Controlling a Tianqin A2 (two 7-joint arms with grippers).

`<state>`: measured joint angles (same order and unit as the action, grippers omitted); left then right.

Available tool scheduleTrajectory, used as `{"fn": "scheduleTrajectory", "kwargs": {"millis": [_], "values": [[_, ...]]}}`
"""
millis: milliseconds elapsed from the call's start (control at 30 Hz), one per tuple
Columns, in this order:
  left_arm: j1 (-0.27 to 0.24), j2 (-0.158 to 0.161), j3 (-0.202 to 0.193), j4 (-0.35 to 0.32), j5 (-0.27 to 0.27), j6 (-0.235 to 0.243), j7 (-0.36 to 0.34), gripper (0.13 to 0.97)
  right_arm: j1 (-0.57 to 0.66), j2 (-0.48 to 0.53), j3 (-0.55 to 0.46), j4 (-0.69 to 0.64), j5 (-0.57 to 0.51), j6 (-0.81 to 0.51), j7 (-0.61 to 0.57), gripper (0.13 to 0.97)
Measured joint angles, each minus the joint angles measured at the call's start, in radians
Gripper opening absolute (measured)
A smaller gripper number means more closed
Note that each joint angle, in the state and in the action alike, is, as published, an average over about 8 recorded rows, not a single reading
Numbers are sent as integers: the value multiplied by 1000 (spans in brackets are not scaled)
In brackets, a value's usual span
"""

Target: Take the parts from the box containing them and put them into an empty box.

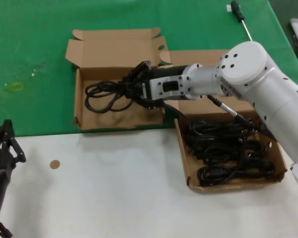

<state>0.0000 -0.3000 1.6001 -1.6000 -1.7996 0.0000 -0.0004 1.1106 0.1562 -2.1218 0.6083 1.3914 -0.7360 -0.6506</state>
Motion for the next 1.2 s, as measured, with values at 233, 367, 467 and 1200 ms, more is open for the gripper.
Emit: {"fn": "scheduleTrajectory", "kwargs": {"millis": [233, 367, 467, 1200], "values": [[0, 0, 0, 0, 0, 0, 0, 152, 5, -4, 8, -30, 10, 2, -33, 259], [0, 0, 0, 0, 0, 0, 0, 152, 7, -3, 12, -36, 14, 2, -41, 310], [0, 0, 0, 0, 0, 0, 0, 152, 6, 1, 12, -27, 14, 0, -35, 348], [0, 0, 0, 0, 0, 0, 0, 153, -54, 80, 21, 158, 14, -17, 75, 733]]}}
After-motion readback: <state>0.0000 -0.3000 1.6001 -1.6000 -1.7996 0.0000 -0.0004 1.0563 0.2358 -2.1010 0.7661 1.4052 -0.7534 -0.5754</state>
